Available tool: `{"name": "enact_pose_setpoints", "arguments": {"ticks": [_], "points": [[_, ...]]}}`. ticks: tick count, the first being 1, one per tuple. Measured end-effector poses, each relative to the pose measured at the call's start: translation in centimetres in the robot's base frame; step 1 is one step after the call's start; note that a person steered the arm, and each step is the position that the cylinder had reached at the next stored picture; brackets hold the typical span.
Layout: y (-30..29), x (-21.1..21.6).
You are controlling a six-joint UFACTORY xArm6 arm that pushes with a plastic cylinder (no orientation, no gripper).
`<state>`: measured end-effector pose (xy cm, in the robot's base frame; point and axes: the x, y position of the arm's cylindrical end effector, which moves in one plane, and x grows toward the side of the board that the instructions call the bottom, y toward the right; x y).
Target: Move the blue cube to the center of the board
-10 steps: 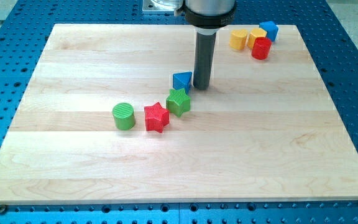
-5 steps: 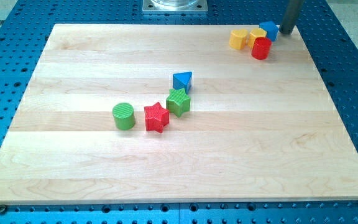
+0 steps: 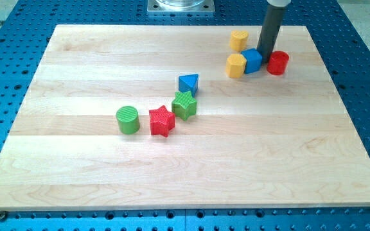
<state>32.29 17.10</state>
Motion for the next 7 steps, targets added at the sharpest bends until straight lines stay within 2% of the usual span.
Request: {"name": "enact_pose_setpoints", "arguments": {"ticks": [2, 3, 5, 6, 7], "points": [[-5.1, 4.3], [-5.2, 6.7], [-11.0, 3.5], [-10.4, 1.9], [-13.2, 0.0]]}}
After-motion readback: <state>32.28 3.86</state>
